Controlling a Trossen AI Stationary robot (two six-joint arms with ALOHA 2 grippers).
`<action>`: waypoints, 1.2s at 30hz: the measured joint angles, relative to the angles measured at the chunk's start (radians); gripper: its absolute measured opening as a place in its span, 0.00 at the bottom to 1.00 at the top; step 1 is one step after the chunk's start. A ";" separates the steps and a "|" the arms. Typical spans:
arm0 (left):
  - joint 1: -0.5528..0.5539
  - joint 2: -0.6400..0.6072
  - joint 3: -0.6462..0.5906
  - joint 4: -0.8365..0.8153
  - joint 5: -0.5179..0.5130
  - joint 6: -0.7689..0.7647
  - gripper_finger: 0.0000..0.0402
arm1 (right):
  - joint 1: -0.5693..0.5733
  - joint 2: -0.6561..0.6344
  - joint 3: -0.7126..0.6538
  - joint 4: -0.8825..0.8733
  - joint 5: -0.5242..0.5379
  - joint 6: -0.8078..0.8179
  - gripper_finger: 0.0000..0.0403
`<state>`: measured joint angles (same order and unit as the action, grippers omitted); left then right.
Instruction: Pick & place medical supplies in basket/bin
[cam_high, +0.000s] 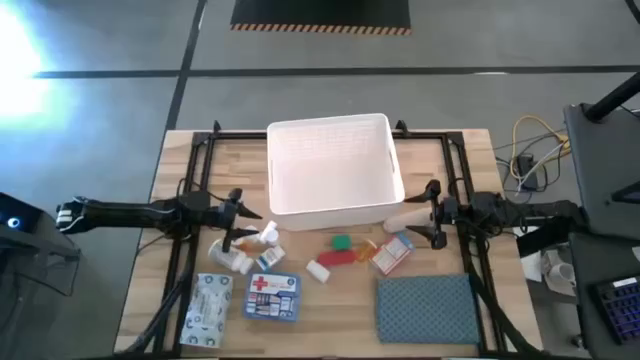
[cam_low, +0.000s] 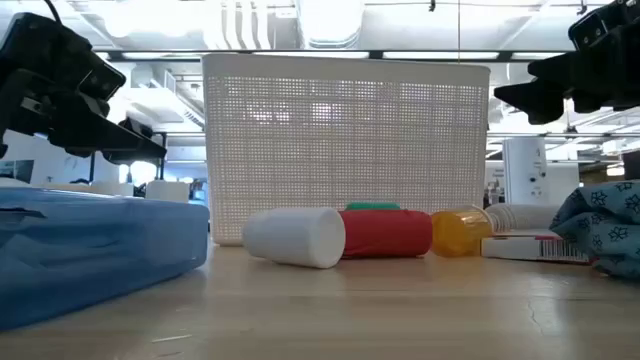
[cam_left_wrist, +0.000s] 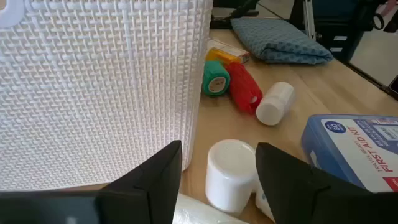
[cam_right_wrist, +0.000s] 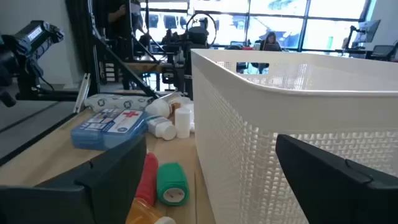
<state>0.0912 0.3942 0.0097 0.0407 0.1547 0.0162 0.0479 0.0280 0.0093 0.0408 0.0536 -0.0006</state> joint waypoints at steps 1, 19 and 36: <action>0.000 0.000 0.000 0.000 0.000 0.000 0.47 | 0.000 0.000 0.000 0.000 0.000 0.000 0.86; 0.000 0.000 0.000 0.000 0.000 0.000 0.47 | 0.000 0.000 0.000 0.000 0.000 0.000 0.85; 0.000 0.000 0.000 0.000 0.000 0.000 0.47 | 0.000 0.000 0.000 0.000 0.000 0.000 0.85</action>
<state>0.0913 0.3943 0.0097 0.0409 0.1547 0.0162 0.0483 0.0280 0.0093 0.0410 0.0536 -0.0006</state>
